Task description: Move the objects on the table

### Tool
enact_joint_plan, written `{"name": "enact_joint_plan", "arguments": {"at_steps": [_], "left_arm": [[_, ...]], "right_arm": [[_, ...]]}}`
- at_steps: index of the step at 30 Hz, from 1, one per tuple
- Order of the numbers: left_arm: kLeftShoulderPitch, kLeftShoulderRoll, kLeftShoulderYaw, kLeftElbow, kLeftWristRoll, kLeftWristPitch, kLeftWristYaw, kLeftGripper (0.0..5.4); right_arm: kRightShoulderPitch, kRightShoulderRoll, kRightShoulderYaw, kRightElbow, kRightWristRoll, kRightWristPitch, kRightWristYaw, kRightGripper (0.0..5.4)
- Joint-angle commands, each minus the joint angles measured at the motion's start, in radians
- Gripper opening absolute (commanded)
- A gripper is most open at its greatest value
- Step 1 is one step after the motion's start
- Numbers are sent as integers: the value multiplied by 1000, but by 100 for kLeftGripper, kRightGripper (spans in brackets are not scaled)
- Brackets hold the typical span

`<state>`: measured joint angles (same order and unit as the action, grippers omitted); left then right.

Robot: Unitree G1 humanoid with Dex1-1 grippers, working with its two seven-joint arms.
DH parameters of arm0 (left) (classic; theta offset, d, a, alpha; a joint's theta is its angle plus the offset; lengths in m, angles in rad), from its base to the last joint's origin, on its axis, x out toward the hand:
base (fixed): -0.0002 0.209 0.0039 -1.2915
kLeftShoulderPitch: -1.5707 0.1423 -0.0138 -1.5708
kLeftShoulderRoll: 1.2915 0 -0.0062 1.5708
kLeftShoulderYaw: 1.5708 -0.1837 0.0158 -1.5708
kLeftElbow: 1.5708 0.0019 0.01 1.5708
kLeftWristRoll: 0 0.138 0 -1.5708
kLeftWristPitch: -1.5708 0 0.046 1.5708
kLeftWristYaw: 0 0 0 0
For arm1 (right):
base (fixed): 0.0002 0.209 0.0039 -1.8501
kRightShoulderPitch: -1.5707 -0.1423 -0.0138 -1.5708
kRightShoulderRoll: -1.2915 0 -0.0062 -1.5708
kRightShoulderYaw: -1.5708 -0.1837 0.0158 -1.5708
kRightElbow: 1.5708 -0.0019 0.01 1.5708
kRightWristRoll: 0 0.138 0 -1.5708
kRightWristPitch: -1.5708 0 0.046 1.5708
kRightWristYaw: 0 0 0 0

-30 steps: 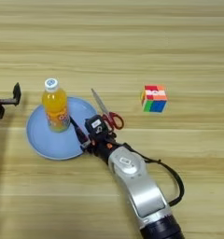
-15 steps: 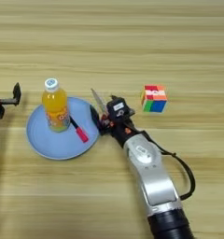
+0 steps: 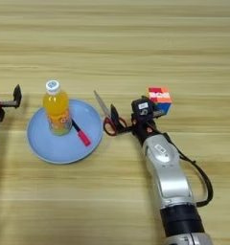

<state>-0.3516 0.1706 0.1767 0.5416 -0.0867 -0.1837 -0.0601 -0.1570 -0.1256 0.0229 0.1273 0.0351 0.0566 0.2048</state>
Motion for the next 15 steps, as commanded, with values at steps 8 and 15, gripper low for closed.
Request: {"name": "enact_joint_plan", "arguments": {"at_steps": [8, 15], "left_arm": [[-2, 5, 6, -3, -4, -3, -10, 540], [0, 2, 7, -20, -6, -30, -17, 540]], "right_arm": [[-47, 7, -32, 94, 8, -47, -9, 538], [-51, 9, -33, 108, 8, -56, -6, 538]]}}
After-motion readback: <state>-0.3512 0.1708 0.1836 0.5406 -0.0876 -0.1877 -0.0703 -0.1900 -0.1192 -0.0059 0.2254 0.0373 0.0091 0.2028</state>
